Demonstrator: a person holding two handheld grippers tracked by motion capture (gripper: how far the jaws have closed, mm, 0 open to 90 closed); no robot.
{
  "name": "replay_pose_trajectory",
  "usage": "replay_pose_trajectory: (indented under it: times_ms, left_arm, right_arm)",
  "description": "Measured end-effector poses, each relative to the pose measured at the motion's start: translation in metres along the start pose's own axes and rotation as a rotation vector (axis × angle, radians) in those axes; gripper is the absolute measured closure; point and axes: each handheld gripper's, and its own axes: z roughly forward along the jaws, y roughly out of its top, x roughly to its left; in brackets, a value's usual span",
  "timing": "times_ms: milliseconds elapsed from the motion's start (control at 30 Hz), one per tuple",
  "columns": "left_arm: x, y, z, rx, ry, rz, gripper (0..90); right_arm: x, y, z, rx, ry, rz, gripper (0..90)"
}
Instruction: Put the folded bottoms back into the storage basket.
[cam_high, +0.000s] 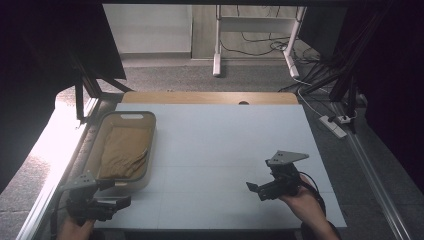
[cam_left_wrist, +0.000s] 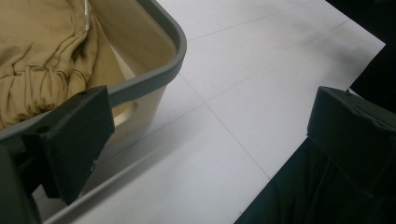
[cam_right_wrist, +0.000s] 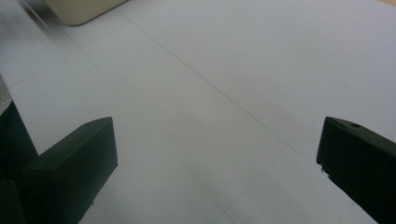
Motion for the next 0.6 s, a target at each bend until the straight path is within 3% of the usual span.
replay_pose_trajectory:
  times_ms: [600]
  left_arm:
    - [0.001, -0.001, -0.002, -0.015, -0.014, -0.011, 1.7]
  right_arm:
    - [-0.014, -0.041, -0.036, 0.002, -0.090, 0.094, 0.0]
